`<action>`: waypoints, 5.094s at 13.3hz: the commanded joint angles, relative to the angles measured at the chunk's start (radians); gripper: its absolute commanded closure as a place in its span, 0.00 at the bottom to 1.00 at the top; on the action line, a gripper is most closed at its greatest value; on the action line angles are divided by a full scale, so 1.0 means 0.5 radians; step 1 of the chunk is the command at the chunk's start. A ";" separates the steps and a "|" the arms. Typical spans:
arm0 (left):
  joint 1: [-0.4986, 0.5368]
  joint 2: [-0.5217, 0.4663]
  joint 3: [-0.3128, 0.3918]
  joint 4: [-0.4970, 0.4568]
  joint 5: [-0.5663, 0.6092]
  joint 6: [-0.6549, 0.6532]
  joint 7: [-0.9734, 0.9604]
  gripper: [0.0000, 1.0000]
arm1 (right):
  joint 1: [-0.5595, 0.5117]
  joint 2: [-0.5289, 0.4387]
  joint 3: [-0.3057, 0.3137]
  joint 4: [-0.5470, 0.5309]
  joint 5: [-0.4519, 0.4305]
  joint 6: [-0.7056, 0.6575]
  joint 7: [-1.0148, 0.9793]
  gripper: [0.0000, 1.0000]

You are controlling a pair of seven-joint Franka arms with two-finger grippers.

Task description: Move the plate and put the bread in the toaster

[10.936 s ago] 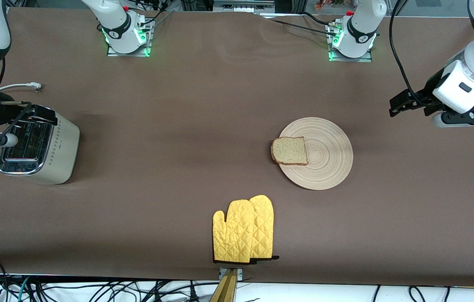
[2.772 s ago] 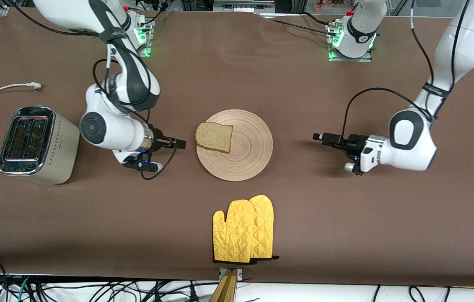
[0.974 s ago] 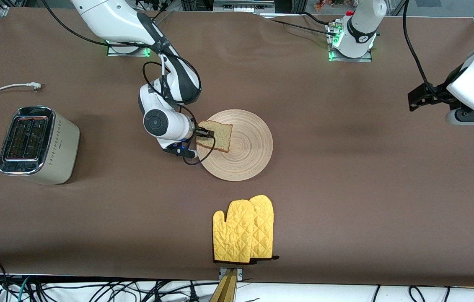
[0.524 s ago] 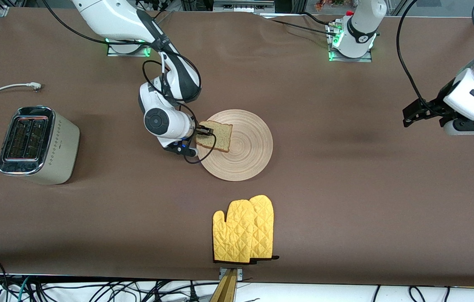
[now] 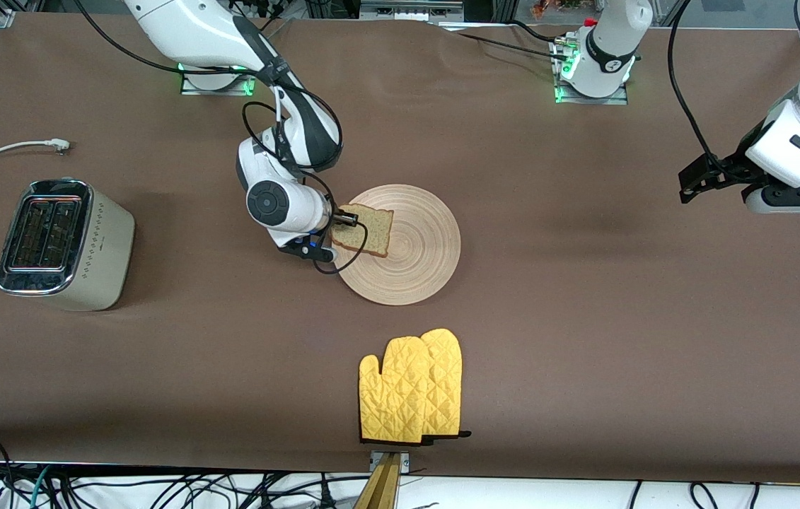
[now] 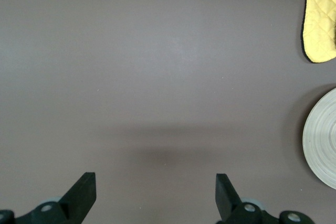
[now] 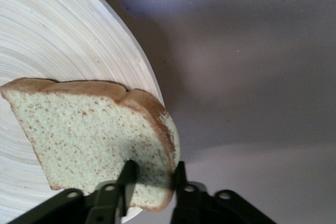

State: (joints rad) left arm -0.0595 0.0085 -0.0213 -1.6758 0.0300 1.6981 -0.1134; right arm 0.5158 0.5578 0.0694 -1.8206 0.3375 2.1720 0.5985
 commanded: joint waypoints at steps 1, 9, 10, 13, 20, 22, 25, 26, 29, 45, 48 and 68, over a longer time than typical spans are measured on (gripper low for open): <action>-0.022 -0.005 0.030 0.032 0.023 -0.043 0.027 0.00 | 0.021 -0.026 -0.013 -0.028 -0.009 -0.006 0.009 0.96; 0.002 -0.002 0.030 0.047 0.014 -0.049 0.024 0.00 | 0.008 -0.048 -0.062 0.219 -0.085 -0.293 -0.010 1.00; 0.002 -0.002 0.030 0.047 0.014 -0.046 0.024 0.00 | 0.008 -0.048 -0.086 0.339 -0.168 -0.467 -0.001 1.00; 0.006 0.004 0.037 0.069 0.014 -0.043 0.027 0.00 | 0.002 -0.100 -0.154 0.570 -0.306 -0.824 -0.010 1.00; 0.006 0.014 0.037 0.090 -0.017 -0.043 0.024 0.00 | 0.002 -0.318 -0.583 0.837 -0.750 -1.597 -0.487 1.00; 0.006 0.014 0.034 0.090 -0.017 -0.046 0.021 0.00 | 0.002 -0.364 -0.715 0.834 -0.981 -1.678 -0.726 1.00; 0.006 0.014 0.034 0.090 -0.020 -0.046 0.018 0.00 | 0.002 -0.364 -0.994 0.819 -1.147 -1.736 -1.061 1.00; -0.004 0.008 0.021 0.090 -0.026 -0.052 0.009 0.00 | 0.002 -0.364 -1.086 0.813 -1.190 -1.733 -1.186 1.00; -0.004 0.005 0.015 0.090 -0.097 -0.052 0.009 0.00 | -0.013 -0.327 -1.261 0.794 -1.438 -1.690 -1.451 1.00; 0.009 0.011 0.030 0.090 -0.100 -0.049 0.015 0.00 | -0.409 -0.088 -1.259 0.757 -1.553 -1.101 -1.777 1.00; 0.009 0.011 0.027 0.090 -0.100 -0.049 0.018 0.00 | -0.409 -0.048 -1.259 0.760 -1.546 -1.049 -1.768 1.00; 0.009 0.011 0.021 0.090 -0.100 -0.052 0.021 0.00 | -0.397 0.020 -1.259 0.760 -1.448 -1.141 -1.148 1.00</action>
State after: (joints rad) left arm -0.0574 0.0092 -0.0131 -1.6513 0.0033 1.6900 -0.1138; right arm 0.3152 0.5671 -0.5628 -1.4382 -0.4017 1.6001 -0.0145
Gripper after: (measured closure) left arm 0.000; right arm 0.934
